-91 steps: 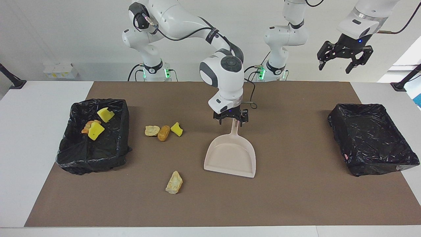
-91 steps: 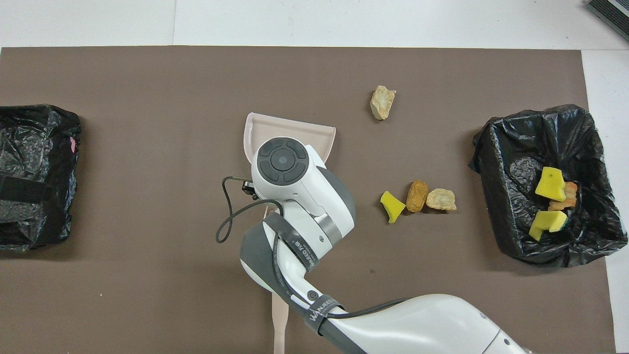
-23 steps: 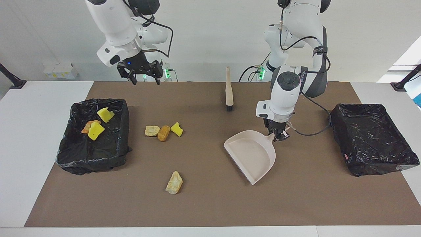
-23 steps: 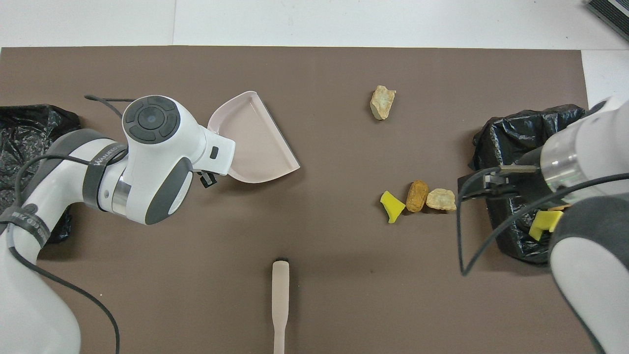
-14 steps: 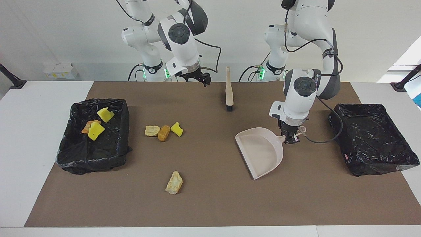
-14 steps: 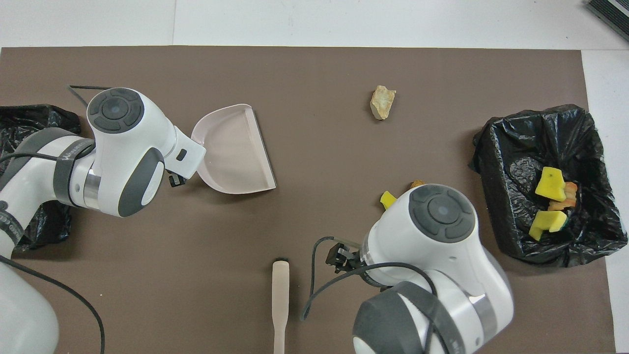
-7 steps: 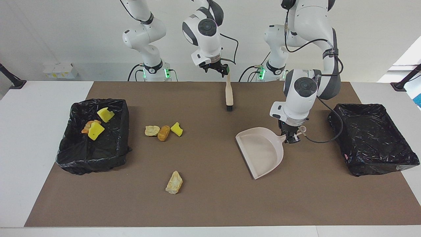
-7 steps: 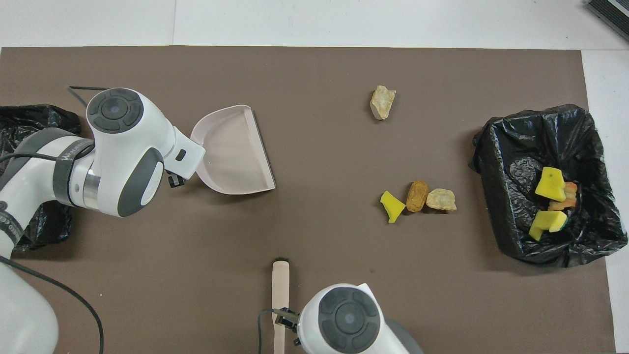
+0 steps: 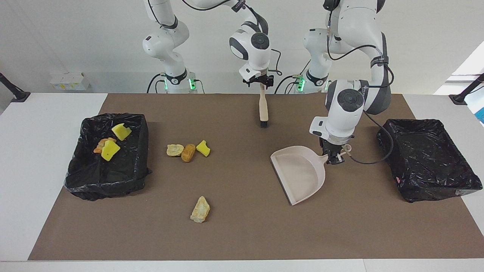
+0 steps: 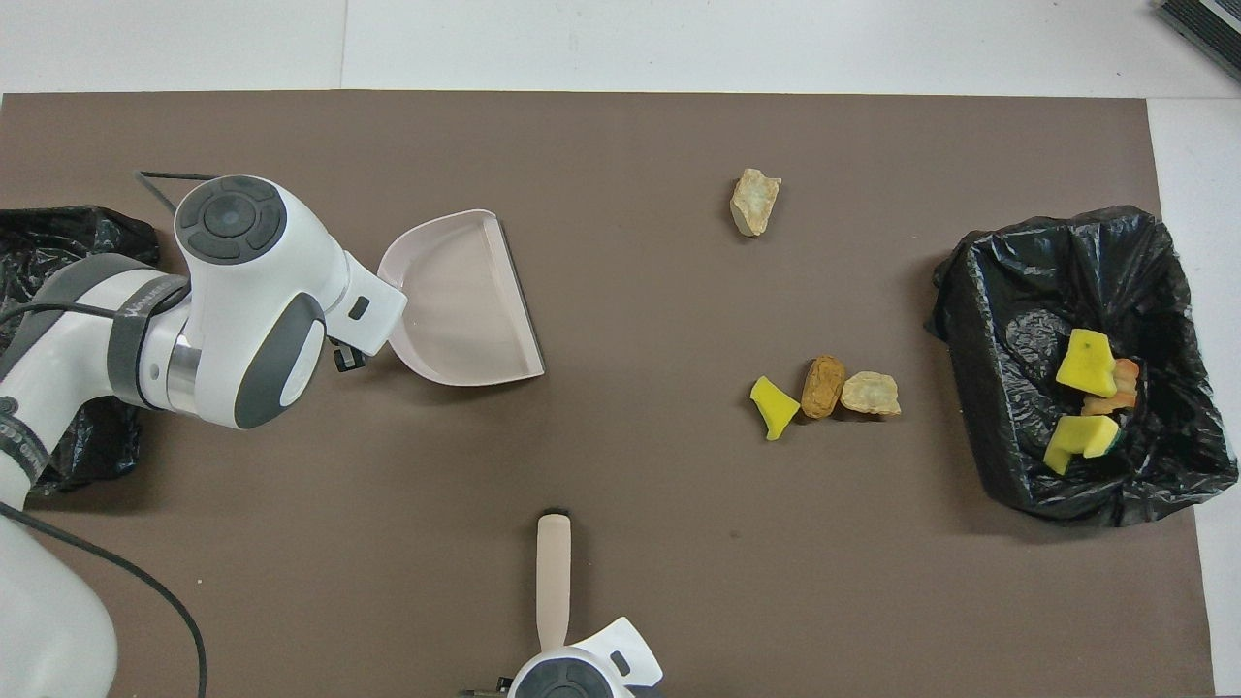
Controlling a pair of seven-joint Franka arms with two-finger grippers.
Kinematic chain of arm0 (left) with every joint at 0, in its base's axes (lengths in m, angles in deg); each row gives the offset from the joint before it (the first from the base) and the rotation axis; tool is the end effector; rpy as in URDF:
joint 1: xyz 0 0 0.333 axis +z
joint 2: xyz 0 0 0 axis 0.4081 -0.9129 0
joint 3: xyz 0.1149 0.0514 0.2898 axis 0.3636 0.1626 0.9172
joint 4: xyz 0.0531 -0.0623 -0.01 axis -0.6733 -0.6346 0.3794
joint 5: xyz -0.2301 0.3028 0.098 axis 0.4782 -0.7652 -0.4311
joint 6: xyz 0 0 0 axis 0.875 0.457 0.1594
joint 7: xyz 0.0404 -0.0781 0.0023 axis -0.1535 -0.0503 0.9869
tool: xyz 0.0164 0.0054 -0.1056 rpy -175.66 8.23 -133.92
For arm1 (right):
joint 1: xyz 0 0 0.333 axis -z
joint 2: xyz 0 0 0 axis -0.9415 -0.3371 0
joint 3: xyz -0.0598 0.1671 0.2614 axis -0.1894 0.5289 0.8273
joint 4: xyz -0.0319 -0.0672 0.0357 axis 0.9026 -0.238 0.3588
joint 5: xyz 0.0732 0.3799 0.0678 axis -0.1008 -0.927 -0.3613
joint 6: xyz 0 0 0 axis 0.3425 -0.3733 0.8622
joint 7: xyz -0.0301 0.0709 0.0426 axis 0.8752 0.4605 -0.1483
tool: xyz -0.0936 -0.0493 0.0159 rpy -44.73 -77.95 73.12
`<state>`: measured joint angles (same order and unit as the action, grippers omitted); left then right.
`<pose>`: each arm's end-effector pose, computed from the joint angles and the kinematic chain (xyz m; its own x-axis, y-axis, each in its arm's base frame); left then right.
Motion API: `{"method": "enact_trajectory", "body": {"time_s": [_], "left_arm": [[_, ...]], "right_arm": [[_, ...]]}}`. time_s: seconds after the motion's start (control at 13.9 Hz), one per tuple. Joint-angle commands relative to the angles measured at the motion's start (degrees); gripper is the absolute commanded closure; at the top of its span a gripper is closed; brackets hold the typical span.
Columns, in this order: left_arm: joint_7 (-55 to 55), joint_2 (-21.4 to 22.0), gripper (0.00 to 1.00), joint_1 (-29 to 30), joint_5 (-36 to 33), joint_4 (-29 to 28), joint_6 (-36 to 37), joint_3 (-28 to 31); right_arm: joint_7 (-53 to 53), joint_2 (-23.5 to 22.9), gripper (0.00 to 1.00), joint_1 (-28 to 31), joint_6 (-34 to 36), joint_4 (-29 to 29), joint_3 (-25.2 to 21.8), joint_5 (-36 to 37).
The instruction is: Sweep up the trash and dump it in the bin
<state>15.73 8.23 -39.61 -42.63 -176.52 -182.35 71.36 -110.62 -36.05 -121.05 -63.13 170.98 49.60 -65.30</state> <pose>0.5927 -0.1674 0.3726 0.2374 -0.9648 -0.1132 -0.9714 -0.2361 -0.0251 0.2361 0.4453 0.3275 0.9359 -0.1791 -0.3033 -0.1879 -0.9822 0.0003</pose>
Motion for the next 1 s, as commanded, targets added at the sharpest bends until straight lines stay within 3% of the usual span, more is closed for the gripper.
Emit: {"method": "enact_trajectory", "body": {"time_s": [0.0, 0.29, 0.36, 0.5, 0.79, 0.93], "left_arm": [[-0.2, 1.1, 1.0, 0.5, -0.8, -0.8, 0.2, -0.3], [-0.2, 1.3, 1.0, 0.6, -0.8, -1.2, 0.2, -0.4], [-0.2, 1.3, 1.0, 0.6, -0.8, -1.2, 0.2, -0.3], [-0.2, 1.3, 1.0, 0.7, -0.8, -1.3, 0.1, -0.3], [-0.2, 1.4, 1.0, 0.7, -0.8, -1.3, 0.1, -0.3], [-0.2, 1.3, 1.0, 0.7, -0.8, -1.3, 0.1, -0.3]], "right_arm": [[3.3, 0.1, 0.2, -0.1, -1.0, 0.1, -0.4, -1.3], [6.9, 0.2, 0.47, -0.8, -1.1, 0.1, -0.4, -1.4], [7.1, 0.2, 0.58, -0.8, -1.1, 0.1, -0.4, -1.4], [8.7, 0.1, 1.0, -1.0, -0.7, -0.2, -0.4, -3.1], [7.6, -1.0, 1.0, 0.1, 7.6, -4.9, -0.9, -2.2], [8.1, -0.9, 1.0, 3.0, 11.3, -7.2, -1.0, 3.9]]}}
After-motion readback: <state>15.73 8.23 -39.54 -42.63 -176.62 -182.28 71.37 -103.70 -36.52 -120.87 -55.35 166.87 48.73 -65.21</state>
